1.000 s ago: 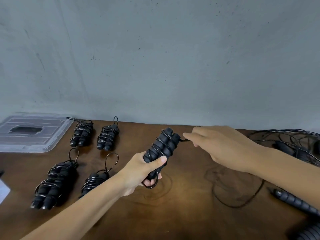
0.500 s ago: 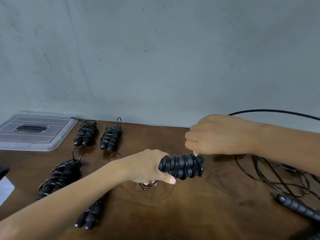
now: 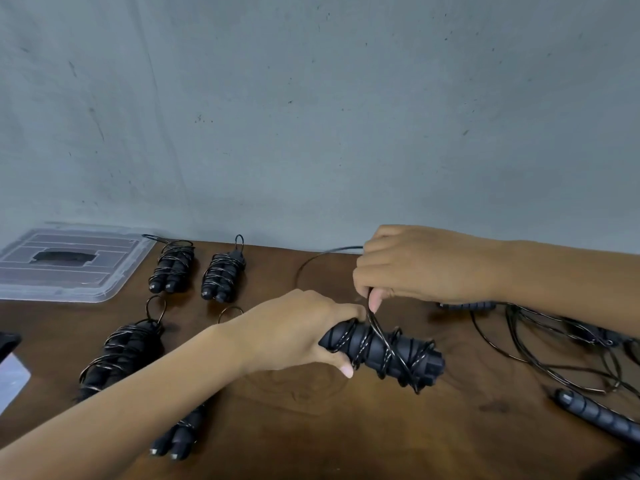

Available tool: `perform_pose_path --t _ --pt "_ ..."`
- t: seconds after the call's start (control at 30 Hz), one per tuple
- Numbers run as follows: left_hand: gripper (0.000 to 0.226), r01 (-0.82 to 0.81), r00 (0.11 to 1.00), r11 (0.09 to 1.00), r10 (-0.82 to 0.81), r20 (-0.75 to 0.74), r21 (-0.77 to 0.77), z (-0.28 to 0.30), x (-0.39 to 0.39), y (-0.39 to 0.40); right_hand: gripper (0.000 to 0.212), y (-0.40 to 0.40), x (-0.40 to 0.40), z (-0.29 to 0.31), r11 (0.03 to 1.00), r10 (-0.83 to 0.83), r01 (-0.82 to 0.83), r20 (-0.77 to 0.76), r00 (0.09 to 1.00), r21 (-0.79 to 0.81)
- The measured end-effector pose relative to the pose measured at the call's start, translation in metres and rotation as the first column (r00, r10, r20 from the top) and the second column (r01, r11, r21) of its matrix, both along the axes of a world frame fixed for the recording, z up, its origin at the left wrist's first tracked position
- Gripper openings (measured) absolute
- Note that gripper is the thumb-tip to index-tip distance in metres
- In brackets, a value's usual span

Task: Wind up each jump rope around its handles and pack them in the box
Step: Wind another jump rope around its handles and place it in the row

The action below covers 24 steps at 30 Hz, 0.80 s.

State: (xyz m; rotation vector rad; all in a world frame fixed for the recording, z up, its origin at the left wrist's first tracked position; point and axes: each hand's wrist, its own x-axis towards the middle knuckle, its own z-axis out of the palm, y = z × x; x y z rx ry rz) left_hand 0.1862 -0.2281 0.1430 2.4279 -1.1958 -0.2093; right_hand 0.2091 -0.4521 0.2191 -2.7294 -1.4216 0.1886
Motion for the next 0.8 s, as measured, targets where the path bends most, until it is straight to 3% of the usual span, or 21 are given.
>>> perform_pose_path --t 0.1,0.2,0.3,0.37,0.47,0.5,0.57,0.67,0.7,0.8 --pt "0.040 0.028 0.996 0.994 -0.019 0.087 -0.101 -0.005 -0.002 0.004 0.015 0.003 0.000 -0.001 0.999 -0.024 0.025 -0.009 1.000 0.030" --pt "0.035 0.031 0.971 0.986 0.009 0.238 -0.164 -0.011 -0.006 0.006 0.026 0.004 -0.007 -0.008 0.947 -0.137 0.214 -0.301 0.944 0.240" --pt "0.034 -0.003 0.969 0.958 0.074 0.236 -0.288 -0.014 -0.011 0.007 0.025 0.007 -0.005 -0.027 0.871 -0.145 0.322 -0.431 0.891 0.372" --pt "0.041 -0.085 0.979 0.919 0.149 0.140 -0.385 -0.015 -0.016 0.007 0.019 0.010 -0.003 -0.036 0.817 -0.111 0.368 -0.505 0.856 0.445" --pt "0.060 -0.242 0.970 0.828 0.226 -0.094 -0.506 -0.017 -0.023 0.004 0.009 0.012 0.002 -0.050 0.705 -0.051 0.511 -0.683 0.728 0.492" --pt "0.066 -0.284 0.959 0.792 0.231 -0.164 -0.541 -0.017 -0.024 0.004 0.014 0.012 0.001 -0.054 0.676 -0.027 0.541 -0.717 0.697 0.500" --pt "0.070 -0.332 0.942 0.730 0.220 -0.254 -0.597 -0.017 -0.026 0.003 0.033 0.010 0.001 -0.073 0.631 -0.079 0.543 -0.650 0.756 0.555" --pt "0.053 -0.371 0.926 0.662 0.215 -0.309 -0.651 -0.020 -0.028 -0.002 0.017 0.006 -0.010 -0.072 0.724 -0.258 0.540 -0.557 0.790 0.430" --pt "0.046 -0.401 0.913 0.622 0.215 -0.346 -0.672 -0.022 -0.028 -0.003 0.028 0.005 -0.013 -0.068 0.734 -0.283 0.531 -0.519 0.806 0.424" --pt "0.035 -0.533 0.840 0.482 0.203 -0.503 -0.695 -0.024 -0.025 -0.002 0.023 0.003 -0.027 -0.065 0.699 -0.231 0.527 -0.545 0.806 0.484"
